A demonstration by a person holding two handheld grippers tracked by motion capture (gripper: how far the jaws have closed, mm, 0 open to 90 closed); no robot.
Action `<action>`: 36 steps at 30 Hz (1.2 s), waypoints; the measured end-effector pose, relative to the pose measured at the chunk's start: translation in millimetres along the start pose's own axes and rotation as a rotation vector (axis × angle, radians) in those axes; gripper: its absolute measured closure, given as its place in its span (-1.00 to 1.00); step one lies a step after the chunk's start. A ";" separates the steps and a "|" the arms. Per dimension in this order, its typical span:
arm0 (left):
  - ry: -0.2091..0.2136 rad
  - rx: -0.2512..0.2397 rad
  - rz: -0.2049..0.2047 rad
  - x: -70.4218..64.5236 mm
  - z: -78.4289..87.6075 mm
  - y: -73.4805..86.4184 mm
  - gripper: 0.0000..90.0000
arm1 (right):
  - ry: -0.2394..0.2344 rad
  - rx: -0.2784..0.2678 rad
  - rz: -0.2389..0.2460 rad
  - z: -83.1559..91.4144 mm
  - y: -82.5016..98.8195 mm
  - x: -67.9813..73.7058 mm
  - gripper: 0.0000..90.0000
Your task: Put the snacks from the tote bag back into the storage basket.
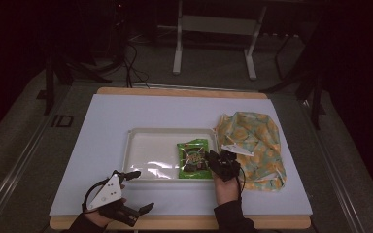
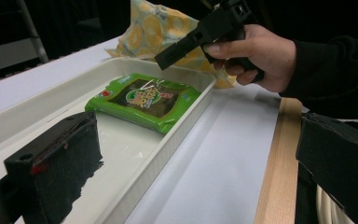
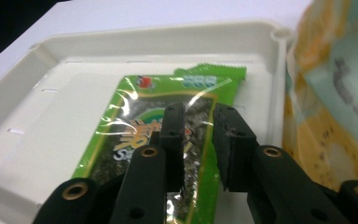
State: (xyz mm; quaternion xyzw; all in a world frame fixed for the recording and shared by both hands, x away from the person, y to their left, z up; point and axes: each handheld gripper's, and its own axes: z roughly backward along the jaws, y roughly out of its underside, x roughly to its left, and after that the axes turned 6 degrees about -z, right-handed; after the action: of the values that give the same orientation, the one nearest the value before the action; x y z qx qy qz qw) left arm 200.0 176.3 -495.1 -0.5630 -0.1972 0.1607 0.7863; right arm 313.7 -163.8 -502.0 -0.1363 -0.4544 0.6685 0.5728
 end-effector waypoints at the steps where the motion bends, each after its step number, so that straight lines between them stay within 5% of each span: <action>1: -0.001 0.000 0.001 0.1 -0.1 0.1 -0.99 | 0.000 0.000 0.000 0.0 0.0 0.0 0.63; 8: 0.001 0.000 0.000 -0.1 0.2 0.0 -0.99 | -0.010 -0.028 0.102 9.3 -25.4 8.8 0.50; 14: -0.001 0.000 0.000 0.2 0.2 0.1 -0.99 | -0.045 -0.016 0.132 13.3 -44.5 7.2 0.38; 26: -0.004 -0.001 0.003 0.3 0.2 0.2 -0.99 | -0.104 -0.013 0.205 25.5 -77.9 4.6 -0.42; 36: -0.004 0.003 0.004 0.7 -0.2 0.4 -0.99 | -0.104 -0.028 0.266 37.5 -92.7 -0.3 -0.67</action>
State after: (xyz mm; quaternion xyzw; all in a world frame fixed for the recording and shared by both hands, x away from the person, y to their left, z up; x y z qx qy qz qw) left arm 200.7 176.6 -495.4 -0.5621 -0.1976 0.1637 0.7863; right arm 346.9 -187.3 -410.7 -0.1687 -0.4706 0.7383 0.4527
